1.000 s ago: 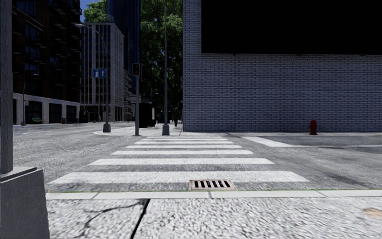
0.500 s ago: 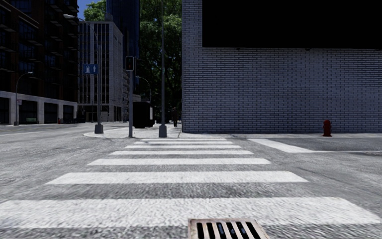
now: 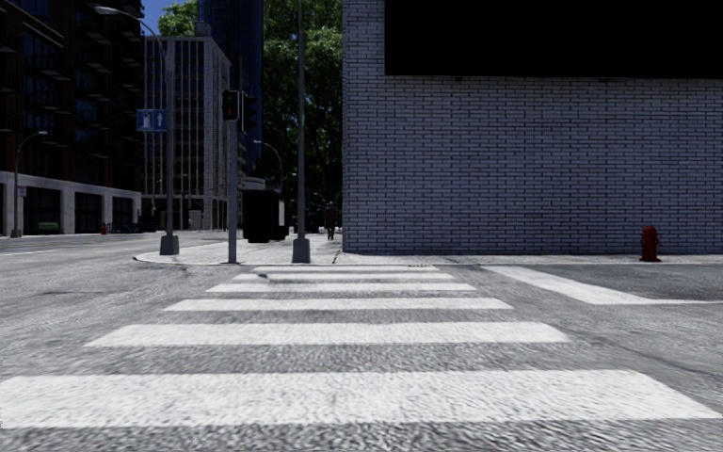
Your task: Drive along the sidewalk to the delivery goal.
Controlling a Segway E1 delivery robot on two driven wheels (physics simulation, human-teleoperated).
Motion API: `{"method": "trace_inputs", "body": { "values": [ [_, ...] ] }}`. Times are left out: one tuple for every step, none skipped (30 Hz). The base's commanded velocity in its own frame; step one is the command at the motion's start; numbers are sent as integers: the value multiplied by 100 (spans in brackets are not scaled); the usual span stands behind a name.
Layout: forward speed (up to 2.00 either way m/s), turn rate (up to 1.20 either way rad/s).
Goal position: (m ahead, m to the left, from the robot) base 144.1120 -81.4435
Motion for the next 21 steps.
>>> {"method": "trace_inputs", "body": {
  "values": [
    [154,0],
    [154,0],
    [154,0],
    [154,0],
    [154,0],
    [154,0],
    [154,0],
    [154,0],
    [154,0],
    [154,0],
    [154,0],
    [154,0],
    [154,0],
    [154,0],
    [154,0],
    [154,0],
    [154,0],
    [154,0],
    [154,0],
    [154,0],
    [154,0]
  ]
}}
